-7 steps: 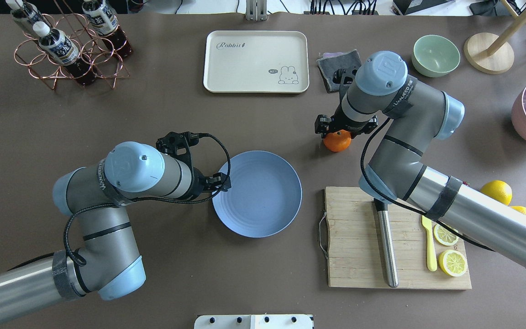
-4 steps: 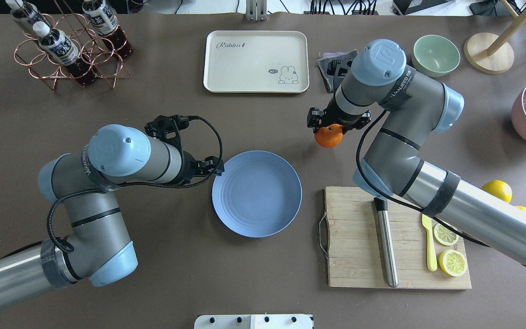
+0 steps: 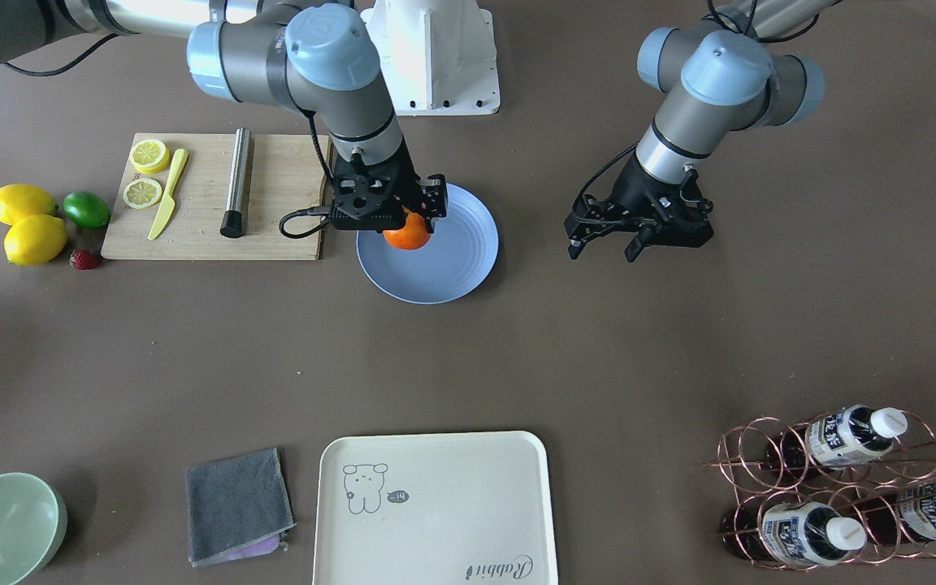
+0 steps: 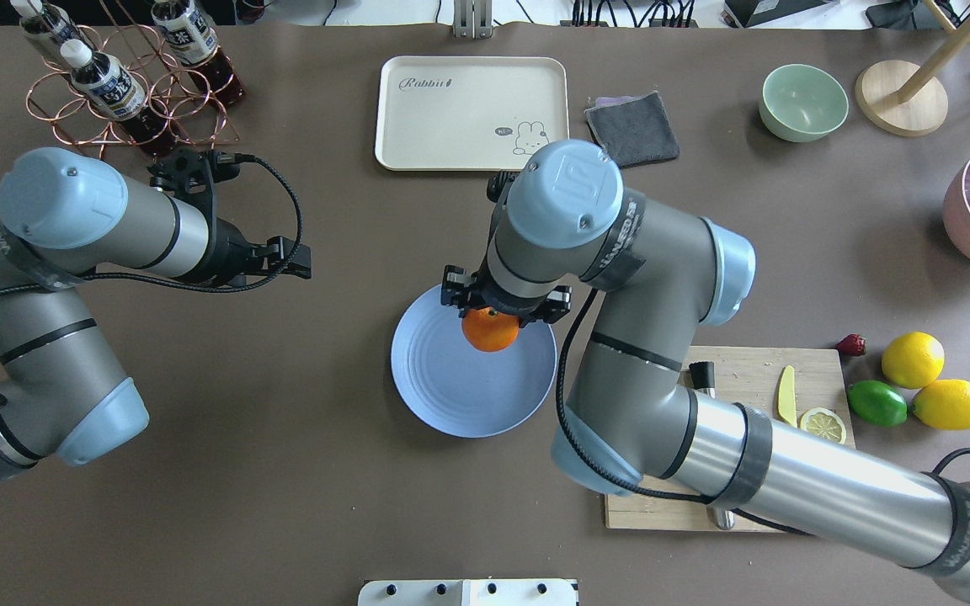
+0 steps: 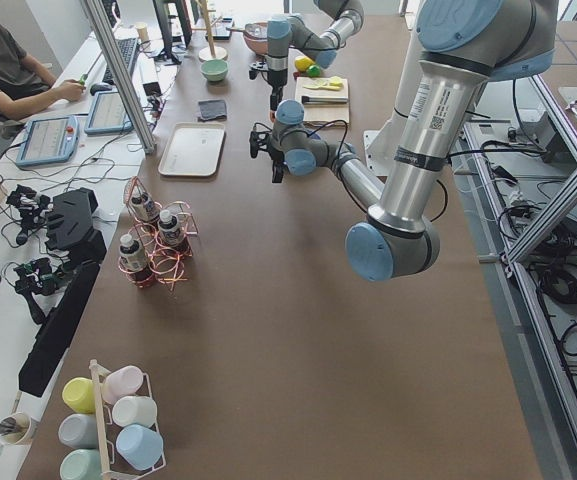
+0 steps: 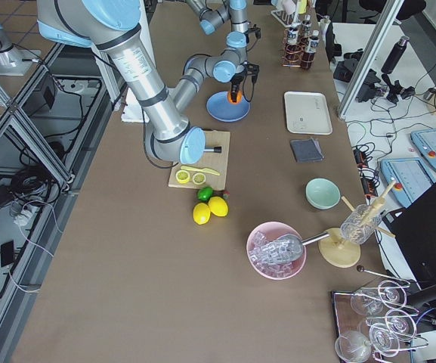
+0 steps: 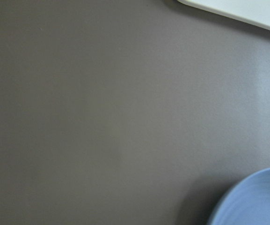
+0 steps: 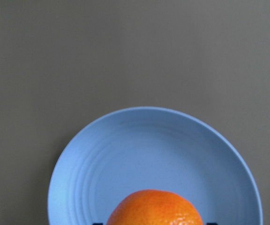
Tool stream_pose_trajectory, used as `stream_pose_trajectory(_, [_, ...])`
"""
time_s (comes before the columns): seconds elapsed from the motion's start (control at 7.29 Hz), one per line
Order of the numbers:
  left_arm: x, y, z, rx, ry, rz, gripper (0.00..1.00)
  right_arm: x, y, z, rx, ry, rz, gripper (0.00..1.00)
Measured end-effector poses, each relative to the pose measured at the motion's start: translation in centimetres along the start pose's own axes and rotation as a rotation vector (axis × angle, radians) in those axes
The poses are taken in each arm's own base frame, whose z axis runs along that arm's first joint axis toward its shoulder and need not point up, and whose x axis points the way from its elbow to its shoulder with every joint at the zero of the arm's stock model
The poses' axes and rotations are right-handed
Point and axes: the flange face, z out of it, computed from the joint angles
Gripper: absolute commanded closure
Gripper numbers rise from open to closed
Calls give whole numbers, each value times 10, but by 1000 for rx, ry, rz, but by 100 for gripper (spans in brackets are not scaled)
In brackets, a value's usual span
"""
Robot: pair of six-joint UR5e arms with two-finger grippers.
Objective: Pick orange to plate
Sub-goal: 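Carry the orange over the blue plate with the right gripper while the left arm withdraws, then lower the orange onto the plate and open the right gripper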
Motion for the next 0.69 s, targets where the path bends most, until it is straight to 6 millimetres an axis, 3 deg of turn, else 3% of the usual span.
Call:
stream_pose_trajectory(0.14, [-11,-5,-4,-1,-6,15,3,-13,23,18,8,18,-9,100])
stream_pose_trajectory(0.27, [-16,-7,-6,-1,-9,22,3,-19,31,31,12,36,-14,100])
stream_pose_trajectory(0.69, [-22,-5,-9,-2,-12,17,3,-14,20,57,23,88,-15,100])
